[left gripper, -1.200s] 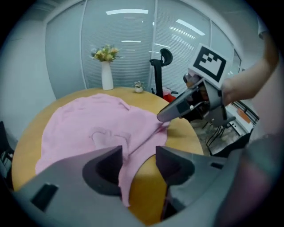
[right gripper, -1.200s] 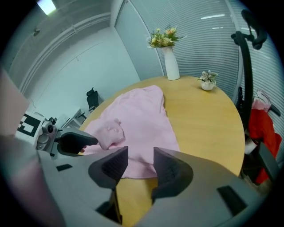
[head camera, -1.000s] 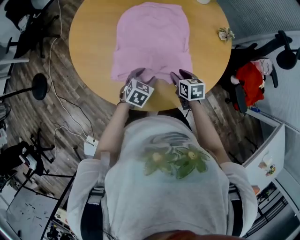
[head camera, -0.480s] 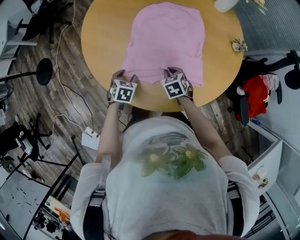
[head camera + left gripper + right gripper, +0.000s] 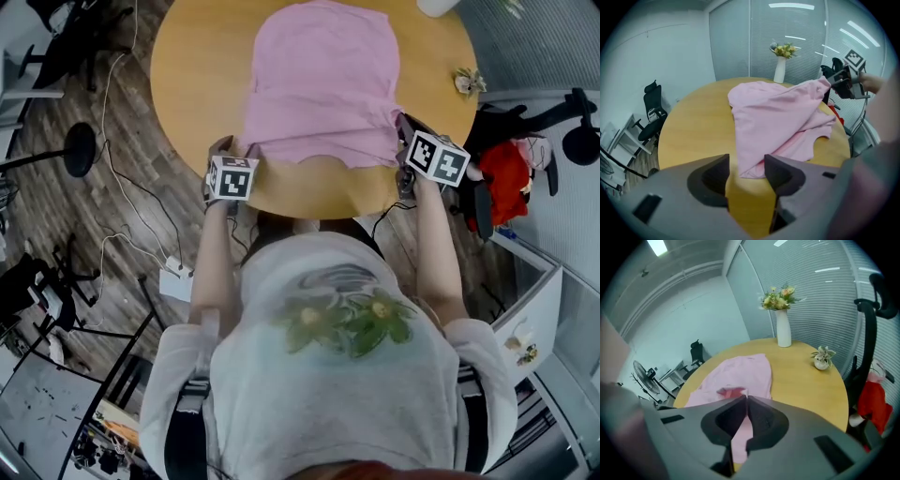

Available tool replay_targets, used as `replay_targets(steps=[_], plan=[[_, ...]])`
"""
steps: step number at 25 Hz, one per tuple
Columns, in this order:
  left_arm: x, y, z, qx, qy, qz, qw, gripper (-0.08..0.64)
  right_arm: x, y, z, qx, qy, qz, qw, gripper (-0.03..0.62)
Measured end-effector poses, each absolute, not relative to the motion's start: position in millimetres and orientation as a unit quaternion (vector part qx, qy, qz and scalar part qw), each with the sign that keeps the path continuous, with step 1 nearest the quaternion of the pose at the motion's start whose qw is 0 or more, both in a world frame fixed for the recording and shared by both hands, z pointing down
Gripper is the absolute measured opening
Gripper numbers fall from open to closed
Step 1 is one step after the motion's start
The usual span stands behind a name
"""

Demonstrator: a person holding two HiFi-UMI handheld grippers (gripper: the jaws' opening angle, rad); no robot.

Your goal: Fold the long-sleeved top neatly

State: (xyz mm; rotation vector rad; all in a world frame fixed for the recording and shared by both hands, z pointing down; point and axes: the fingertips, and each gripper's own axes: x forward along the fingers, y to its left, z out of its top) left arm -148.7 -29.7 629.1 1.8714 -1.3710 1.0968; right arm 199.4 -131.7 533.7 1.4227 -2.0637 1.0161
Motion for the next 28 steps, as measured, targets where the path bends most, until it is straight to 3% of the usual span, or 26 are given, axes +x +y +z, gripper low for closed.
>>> replay_targets(steps=[6, 10, 13, 15, 22, 23, 24, 28], plan=[[-139.1, -32.3, 639.4, 0.707, -0.483, 0.435, 0.279, 0.216, 238.2, -131.2, 593.8, 0.568, -0.659, 0.426, 0.25, 0.048], [-142.4, -26.0, 645.2, 0.705, -0.482, 0.429, 0.294, 0.216, 251.3, -106.2, 586.5, 0.593, -0.648, 0.429, 0.212, 0.052], [-143.7, -19.3, 641.6, 0.704, -0.485, 0.42, 0.303, 0.216, 252.4, -78.0, 596.1, 0.566, -0.652, 0.456, 0.215, 0.199], [-146.0, -16.1, 641.1, 0.704, -0.487, 0.416, 0.308, 0.216, 250.0, -58.1, 605.5, 0.549, -0.65, 0.475, 0.223, 0.201], [-139.0, -14.7, 650.2, 0.708, -0.468, 0.398, 0.348, 0.183, 229.1, -16.3, 656.4, 0.515, -0.642, 0.501, 0.267, 0.198], [-138.8, -14.7, 648.3, 0.71, -0.462, 0.404, 0.346, 0.15, 227.7, -15.7, 659.7, 0.514, -0.646, 0.496, 0.267, 0.174], [-139.3, -14.6, 646.4, 0.711, -0.458, 0.411, 0.34, 0.101, 226.7, -15.8, 659.7, 0.514, -0.652, 0.492, 0.264, 0.063], [-140.7, -23.2, 622.8, 0.733, -0.463, 0.398, 0.299, 0.06, 221.8, -27.2, 616.8, 0.521, -0.696, 0.452, 0.202, 0.041]])
